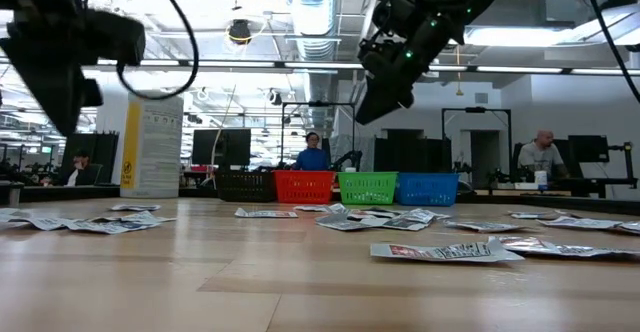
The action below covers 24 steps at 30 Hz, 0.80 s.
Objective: Pick & Place First Aid Supplies
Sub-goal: Put the towelette pack into the green bin
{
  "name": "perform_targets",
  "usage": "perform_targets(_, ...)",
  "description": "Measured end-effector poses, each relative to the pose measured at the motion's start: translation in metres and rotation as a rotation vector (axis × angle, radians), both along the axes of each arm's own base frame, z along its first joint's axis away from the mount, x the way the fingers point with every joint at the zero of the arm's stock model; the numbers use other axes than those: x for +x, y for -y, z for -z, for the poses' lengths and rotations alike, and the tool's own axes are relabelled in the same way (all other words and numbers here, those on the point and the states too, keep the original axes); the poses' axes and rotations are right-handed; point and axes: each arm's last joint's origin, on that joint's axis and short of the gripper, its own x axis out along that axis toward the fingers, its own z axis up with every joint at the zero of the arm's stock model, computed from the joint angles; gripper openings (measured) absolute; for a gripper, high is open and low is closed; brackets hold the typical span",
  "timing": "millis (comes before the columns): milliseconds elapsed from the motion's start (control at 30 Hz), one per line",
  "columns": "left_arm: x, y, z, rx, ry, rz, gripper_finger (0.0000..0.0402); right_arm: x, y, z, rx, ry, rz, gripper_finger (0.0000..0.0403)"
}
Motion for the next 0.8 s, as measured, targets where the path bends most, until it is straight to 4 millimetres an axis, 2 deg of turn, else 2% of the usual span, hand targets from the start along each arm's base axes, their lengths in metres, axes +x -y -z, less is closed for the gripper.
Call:
perform_targets(167, 0.006, 0.007, 0.016, -0.017, -0.153, -0.118, 0.0106, 0.000, 0.000, 0.000, 0.000, 0.000, 0.000, 0.0129)
perform_targets(367, 0.005, 0.012, 0.023, -0.104, -0.257, -0.213, 0.0106, 0.000, 0.000, 0.000, 0.000, 0.000, 0.000, 0.0129)
perform_targets(667, -0.020, 0.015, 0.055, -0.082, -0.407, -0.282, 0.0106, -0.001, -0.001, 0.002, 0.012, -0.024, -0.001, 0.0129)
perform_targets(800, -0.025, 0.016, 0.061, -0.044, -0.412, -0.291, 0.0106, -0.002, -0.001, 0.002, 0.013, -0.027, -0.001, 0.0128)
